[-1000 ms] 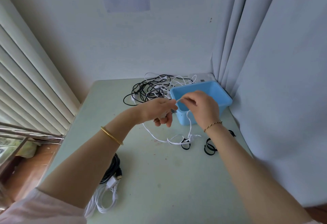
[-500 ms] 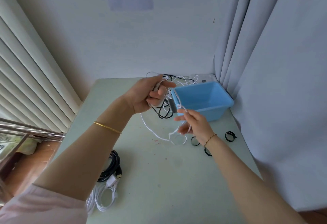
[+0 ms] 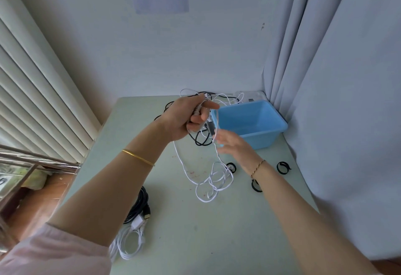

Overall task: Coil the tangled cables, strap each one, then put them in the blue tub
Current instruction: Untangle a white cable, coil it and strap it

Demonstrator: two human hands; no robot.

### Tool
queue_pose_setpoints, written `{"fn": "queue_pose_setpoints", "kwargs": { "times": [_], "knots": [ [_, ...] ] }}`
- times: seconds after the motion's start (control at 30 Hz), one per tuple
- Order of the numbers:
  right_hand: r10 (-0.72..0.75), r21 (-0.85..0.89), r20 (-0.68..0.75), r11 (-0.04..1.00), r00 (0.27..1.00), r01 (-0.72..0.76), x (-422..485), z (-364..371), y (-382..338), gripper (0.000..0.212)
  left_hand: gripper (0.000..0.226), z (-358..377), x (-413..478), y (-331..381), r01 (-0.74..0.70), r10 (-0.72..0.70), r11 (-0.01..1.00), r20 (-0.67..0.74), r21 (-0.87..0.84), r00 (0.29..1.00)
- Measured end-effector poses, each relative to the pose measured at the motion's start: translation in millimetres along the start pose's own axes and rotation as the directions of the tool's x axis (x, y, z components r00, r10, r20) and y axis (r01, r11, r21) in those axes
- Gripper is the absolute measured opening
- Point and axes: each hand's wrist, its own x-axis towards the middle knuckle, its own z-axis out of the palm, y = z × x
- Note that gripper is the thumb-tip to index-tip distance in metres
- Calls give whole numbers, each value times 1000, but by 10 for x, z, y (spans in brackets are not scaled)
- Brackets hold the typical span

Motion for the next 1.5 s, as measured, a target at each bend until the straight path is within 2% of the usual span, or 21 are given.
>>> {"fn": "queue_pose_setpoints", "kwargs": {
  "times": [0.1,0.2,0.27,0.37,0.43,0.53,0.63,0.83,0.93,1.0,1.07,1.1,1.13,1.2,1.27,1.33,1.37,1.4,1.5],
  "knots": [
    [-162,156,-138,971,977,183,27,-2,-197,16,42,29,13,-36,2,-2,999,-24,33,1000],
    [-161,268,-286,933,945,240,40,-31,-316,12,43,19,35,-53,22,-21,999,-21,29,1000],
    [-157,248,-376,933,913,263,58,-89,-342,10,43,-5,21,-67,77,-79,997,61,26,995],
    [-146,189,-448,949,882,253,103,-123,-322,10,45,21,-20,-90,169,-145,983,272,-68,951],
    [-120,158,-395,968,911,196,94,-37,-299,13,45,84,-13,-80,203,-120,952,328,-231,937],
    [-57,211,-215,972,975,103,29,144,-236,22,44,114,62,-95,154,-38,884,260,-441,965],
    [28,312,-82,950,996,-1,3,199,-220,23,42,62,106,-171,73,-18,912,138,-404,990],
    [63,154,66,985,996,-73,-86,150,-134,31,29,1,105,-116,-98,103,918,-6,-385,995],
    [75,-8,173,997,982,-75,-158,152,-137,29,20,-52,115,-86,-172,153,939,-84,-298,985],
    [106,-180,256,982,961,-60,-213,148,-185,19,17,-79,113,-112,-209,182,960,-150,-185,972],
    [122,-361,295,932,948,-8,-259,116,-298,14,17,-82,101,-180,-224,228,974,-187,44,955],
    [115,-421,294,907,949,20,-270,90,-374,16,18,-72,90,-224,-219,263,949,-188,226,946],
    [99,-455,284,890,954,43,-269,57,-454,17,21,-56,92,-273,-204,298,882,-167,425,940],
    [54,-475,257,876,965,78,-258,-14,-595,18,23,-17,108,-346,-159,317,670,-85,725,944],
    [-4,-443,219,891,976,103,-248,-65,-685,19,23,-6,121,-370,-124,273,475,-12,871,962],
    [-79,-395,113,911,990,118,-228,-125,-723,23,26,-17,103,-350,-80,182,365,13,927,983],
    [-122,-386,41,914,992,128,-210,-161,-727,25,30,-17,88,-326,-56,132,353,10,934,991],
    [-169,-388,-33,911,985,143,-184,-198,-720,27,33,-5,73,-300,-36,83,389,4,920,997],
    [-300,-443,-184,875,936,193,-66,-273,-655,23,41,60,31,-233,13,-58,632,31,775,998]
  ]
}}
